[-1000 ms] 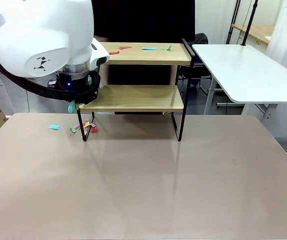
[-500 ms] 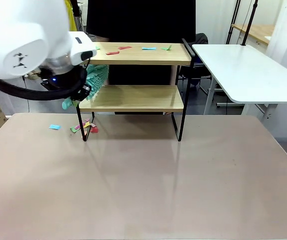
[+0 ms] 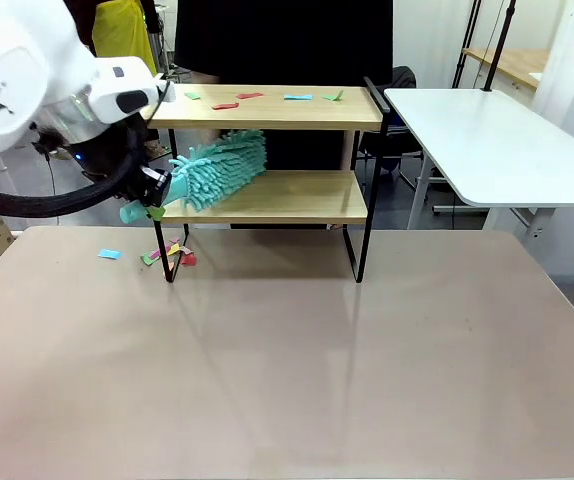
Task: Clean the shelf.
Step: Clean the specific section of the Shelf indicated by the human with the Duster.
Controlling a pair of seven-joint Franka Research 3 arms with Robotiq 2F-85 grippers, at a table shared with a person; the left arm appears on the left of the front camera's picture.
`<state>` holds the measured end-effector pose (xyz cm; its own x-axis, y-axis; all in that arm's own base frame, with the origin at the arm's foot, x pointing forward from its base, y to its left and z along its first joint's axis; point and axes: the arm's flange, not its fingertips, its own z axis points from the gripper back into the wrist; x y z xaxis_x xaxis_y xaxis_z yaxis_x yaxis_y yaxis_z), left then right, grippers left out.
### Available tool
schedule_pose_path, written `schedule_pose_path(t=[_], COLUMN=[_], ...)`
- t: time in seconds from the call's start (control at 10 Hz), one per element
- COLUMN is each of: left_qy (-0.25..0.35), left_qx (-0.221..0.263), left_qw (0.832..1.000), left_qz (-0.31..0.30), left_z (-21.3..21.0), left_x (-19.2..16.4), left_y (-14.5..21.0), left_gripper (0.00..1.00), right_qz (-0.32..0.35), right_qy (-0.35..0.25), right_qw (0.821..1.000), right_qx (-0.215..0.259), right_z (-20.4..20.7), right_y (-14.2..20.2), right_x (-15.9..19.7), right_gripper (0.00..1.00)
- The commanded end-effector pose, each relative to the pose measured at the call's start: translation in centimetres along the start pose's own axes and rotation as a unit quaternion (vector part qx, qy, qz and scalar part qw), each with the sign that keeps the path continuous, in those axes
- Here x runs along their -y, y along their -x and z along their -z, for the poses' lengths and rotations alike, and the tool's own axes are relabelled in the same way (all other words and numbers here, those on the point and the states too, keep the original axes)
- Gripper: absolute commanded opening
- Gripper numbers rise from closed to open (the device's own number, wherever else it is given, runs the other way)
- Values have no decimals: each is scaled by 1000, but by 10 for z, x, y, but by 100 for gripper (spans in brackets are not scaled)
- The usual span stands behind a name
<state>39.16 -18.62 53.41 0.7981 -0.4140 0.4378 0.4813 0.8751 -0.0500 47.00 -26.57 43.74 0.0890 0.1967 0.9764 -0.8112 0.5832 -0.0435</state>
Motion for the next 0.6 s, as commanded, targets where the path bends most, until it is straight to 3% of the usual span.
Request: schedule_pose_path(t=[0.0, 0.3, 0.5], left_qy=[93, 212, 229], left_qx=[4, -20, -34], left_qw=[995, 973, 965], left_qz=[37, 87, 125], left_z=[-13, -9, -27], left_x=[-30, -60, -66], left_y=[10, 13, 16], left_gripper=[13, 13, 13], right_qz=[-3, -3, -3], right_qy=[0, 0, 0], right_qw=[1000, 1000, 1000], right_qx=[2, 2, 2], right_z=[1, 1, 1], right_y=[-3, -3, -3], right_x=[0, 0, 0], right_gripper=[100, 100, 100])
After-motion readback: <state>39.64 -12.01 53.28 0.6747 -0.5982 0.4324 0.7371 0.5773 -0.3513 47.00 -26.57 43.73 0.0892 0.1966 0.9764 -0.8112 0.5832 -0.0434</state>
